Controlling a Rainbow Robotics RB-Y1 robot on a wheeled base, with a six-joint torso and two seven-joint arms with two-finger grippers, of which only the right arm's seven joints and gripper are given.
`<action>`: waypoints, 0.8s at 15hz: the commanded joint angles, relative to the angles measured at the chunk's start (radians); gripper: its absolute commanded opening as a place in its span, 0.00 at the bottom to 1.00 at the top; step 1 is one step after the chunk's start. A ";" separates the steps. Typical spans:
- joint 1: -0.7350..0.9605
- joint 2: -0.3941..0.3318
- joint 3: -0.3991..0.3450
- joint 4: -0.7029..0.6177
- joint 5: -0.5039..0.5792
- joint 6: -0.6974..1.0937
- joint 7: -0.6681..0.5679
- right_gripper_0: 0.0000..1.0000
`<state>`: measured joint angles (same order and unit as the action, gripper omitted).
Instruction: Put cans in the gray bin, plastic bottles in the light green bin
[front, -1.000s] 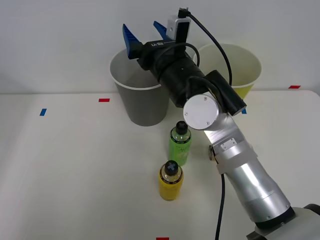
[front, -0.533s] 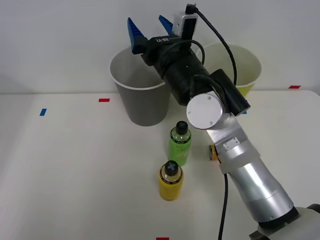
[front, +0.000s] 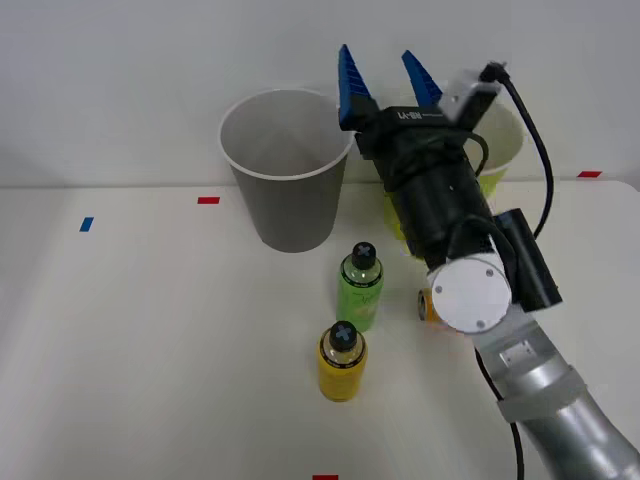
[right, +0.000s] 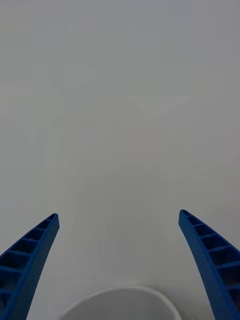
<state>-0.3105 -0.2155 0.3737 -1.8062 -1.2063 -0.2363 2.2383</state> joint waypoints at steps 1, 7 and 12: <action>0.172 -0.093 0.048 -0.108 0.096 -0.141 0.003 0.81; 0.475 -0.231 0.034 -0.231 0.168 -0.307 0.021 0.81; 0.676 -0.271 0.028 -0.246 0.180 -0.413 0.057 0.81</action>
<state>0.3261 -0.4922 0.4042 -2.0536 -1.0287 -0.6342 2.2852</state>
